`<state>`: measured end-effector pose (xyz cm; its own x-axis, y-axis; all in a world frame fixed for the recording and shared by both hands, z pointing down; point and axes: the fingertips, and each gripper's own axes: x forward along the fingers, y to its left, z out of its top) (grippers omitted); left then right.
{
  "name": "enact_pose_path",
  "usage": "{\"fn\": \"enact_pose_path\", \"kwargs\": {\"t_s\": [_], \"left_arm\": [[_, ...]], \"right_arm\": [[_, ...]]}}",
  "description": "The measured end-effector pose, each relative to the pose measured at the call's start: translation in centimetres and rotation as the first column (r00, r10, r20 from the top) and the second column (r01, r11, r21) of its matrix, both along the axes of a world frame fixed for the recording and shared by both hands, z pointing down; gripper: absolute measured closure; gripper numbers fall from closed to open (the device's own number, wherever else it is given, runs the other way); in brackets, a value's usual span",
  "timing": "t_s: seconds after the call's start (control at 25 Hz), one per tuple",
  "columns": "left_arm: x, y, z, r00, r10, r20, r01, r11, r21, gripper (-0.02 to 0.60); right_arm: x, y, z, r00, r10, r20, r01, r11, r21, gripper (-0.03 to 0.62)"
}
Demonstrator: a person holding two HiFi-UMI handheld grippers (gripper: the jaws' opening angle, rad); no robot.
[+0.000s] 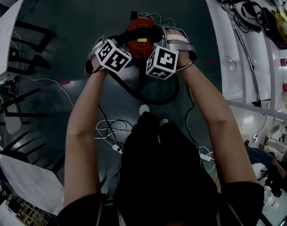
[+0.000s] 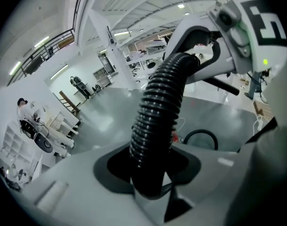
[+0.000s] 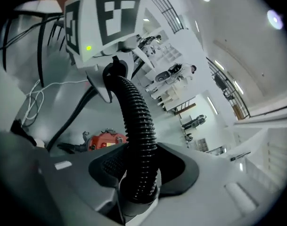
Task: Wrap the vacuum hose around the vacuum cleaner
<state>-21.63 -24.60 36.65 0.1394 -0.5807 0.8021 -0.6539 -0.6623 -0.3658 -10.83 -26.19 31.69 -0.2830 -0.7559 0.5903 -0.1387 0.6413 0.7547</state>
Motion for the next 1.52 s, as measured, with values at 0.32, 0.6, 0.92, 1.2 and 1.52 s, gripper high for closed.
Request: {"fn": "enact_pose_path", "kwargs": {"t_s": [0.32,0.6,0.92,1.2,1.52], "left_arm": [[0.9,-1.6,-3.1,0.997,0.053,-0.048,-0.048,0.994,0.103,0.422],[0.1,-3.3,-6.0,0.997,-0.016,-0.08,0.037,0.96,0.278,0.319],[-2.9,-4.8,-4.1,0.98,-0.159,-0.122,0.185,0.951,0.246,0.29],[-1.5,-5.7,1.2,0.969,-0.219,-0.11,0.232,0.965,0.123,0.29],[3.1,-6.9,3.5,0.967,-0.207,-0.146,0.22,0.972,0.082,0.295]], "right_arm": [[0.9,-1.2,0.3,0.935,0.232,0.268,-0.152,0.946,-0.287,0.421],[2.0,-2.3,-0.3,0.874,0.338,0.349,-0.198,0.904,-0.379,0.421],[6.3,-5.7,-0.7,0.697,0.55,0.46,-0.295,0.804,-0.516,0.419],[9.8,-9.0,-0.1,0.609,0.606,0.512,-0.307,0.775,-0.553,0.418],[14.8,-12.4,2.2,0.425,0.737,0.525,-0.32,0.665,-0.675,0.416]]}}
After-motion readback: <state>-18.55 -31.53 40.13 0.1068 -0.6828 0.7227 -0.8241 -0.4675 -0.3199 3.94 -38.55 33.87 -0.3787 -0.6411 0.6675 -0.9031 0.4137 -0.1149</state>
